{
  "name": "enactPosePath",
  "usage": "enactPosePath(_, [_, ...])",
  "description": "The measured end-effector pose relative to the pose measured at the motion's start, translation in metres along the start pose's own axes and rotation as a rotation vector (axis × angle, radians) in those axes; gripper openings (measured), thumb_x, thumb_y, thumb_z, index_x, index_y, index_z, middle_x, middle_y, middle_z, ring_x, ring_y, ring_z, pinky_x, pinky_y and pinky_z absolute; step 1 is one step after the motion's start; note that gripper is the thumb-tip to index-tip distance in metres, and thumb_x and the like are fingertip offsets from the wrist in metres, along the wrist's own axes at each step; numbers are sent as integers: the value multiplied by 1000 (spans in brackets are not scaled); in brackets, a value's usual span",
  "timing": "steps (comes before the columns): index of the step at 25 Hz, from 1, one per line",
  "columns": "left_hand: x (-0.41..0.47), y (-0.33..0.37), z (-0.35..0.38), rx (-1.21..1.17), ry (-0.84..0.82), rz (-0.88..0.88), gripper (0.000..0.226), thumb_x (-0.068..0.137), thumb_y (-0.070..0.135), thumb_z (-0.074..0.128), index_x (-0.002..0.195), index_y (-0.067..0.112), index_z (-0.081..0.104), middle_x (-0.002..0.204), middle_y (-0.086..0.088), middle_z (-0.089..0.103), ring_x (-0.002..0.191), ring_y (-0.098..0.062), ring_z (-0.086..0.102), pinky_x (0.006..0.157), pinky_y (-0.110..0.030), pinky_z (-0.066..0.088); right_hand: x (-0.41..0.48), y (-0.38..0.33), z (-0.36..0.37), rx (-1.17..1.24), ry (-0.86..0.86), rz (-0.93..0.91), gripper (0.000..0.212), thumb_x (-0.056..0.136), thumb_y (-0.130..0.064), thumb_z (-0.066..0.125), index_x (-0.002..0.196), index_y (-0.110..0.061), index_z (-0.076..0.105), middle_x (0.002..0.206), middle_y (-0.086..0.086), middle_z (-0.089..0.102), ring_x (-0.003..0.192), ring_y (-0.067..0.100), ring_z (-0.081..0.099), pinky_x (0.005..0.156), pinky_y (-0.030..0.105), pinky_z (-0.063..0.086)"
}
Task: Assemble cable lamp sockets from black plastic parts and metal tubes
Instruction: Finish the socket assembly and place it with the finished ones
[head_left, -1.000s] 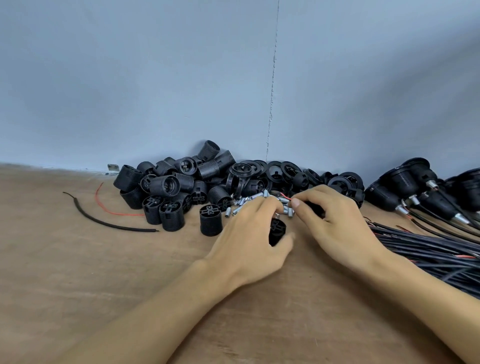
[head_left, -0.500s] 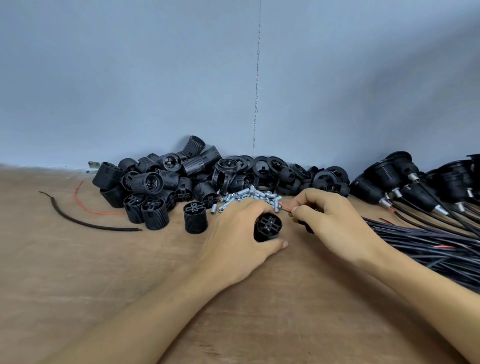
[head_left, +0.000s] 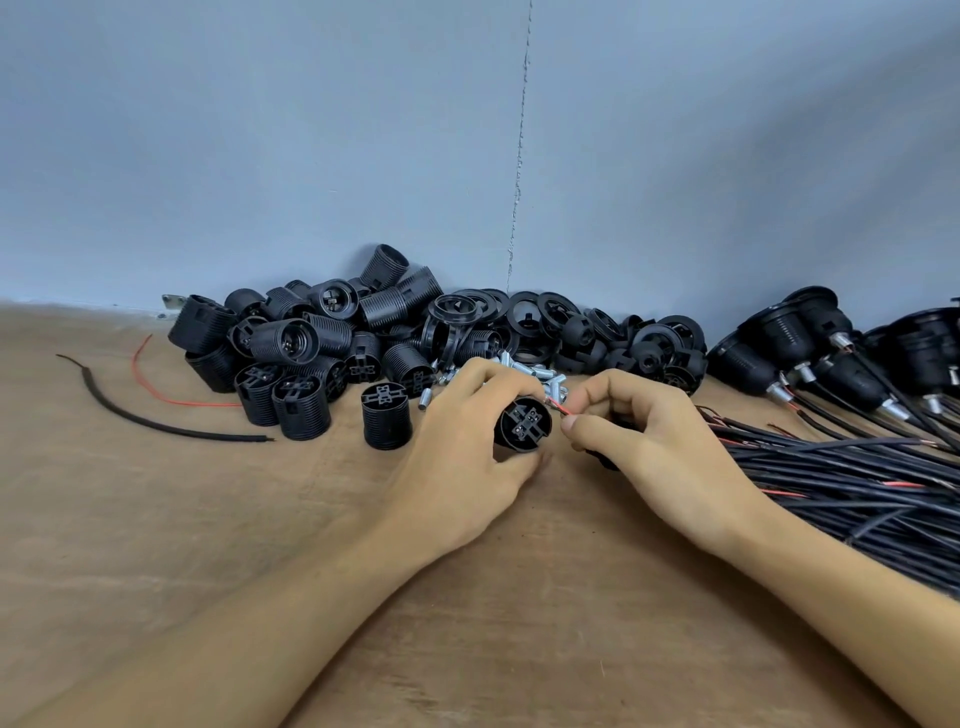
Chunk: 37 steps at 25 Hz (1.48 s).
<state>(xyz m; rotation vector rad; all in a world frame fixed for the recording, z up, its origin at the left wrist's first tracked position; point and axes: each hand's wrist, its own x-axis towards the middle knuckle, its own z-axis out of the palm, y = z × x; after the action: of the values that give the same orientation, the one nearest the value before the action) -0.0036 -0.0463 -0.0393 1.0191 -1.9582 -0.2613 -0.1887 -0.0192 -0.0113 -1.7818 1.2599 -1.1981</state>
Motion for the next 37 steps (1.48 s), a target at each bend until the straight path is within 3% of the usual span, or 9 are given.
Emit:
enactPosePath(5, [0, 1, -1, -27, 36, -8, 38, 74, 11, 85, 106, 24, 69, 107, 13, 58, 101, 0, 56, 88, -6, 37, -3, -1, 5, 25, 41, -46, 7, 89, -10, 72, 87, -16, 69, 74, -4, 67, 72, 9, 59, 72, 22, 47])
enactPosePath(10, [0, 1, 0, -44, 76, 0, 37, 73, 11, 86, 105, 22, 69, 106, 13, 60, 101, -2, 58, 88, -13, 41, -4, -2, 6, 65, 3, -32, 8, 89, -10, 70, 83, -14, 66, 70, -10, 65, 69, 4, 54, 66, 12, 40])
enactPosePath(18, [-1, 2, -1, -55, 106, 14, 39, 72, 11, 87, 103, 22, 67, 105, 14, 60, 103, -1, 58, 87, -10, 40, -5, -4, 5, 69, -32, -78, 9, 95, -17, 66, 86, -18, 68, 70, -13, 62, 68, 2, 51, 65, 10, 40])
enactPosePath(21, [-1, 2, -1, -50, 110, 4, 39, 72, 12, 87, 104, 24, 67, 106, 15, 60, 104, -2, 58, 90, -18, 43, -5, -4, 5, 60, -25, -83, 9, 95, -19, 66, 86, -20, 68, 69, -14, 60, 67, 1, 50, 65, 10, 39])
enactPosePath(32, [-2, 2, 0, -46, 94, 21, 36, 75, 11, 85, 104, 23, 67, 105, 15, 59, 100, -2, 58, 89, -26, 47, -5, -1, 5, 17, -33, -99, 13, 93, -15, 69, 83, -23, 69, 74, -13, 65, 74, 2, 55, 74, 15, 42])
enactPosePath(37, [-3, 1, 0, -28, 90, 23, 38, 75, 15, 82, 105, 30, 66, 107, 18, 58, 102, -3, 59, 89, -38, 50, -5, -4, 6, 0, 2, -104, 13, 91, -13, 70, 82, -23, 70, 73, -11, 64, 72, 1, 55, 73, 12, 43])
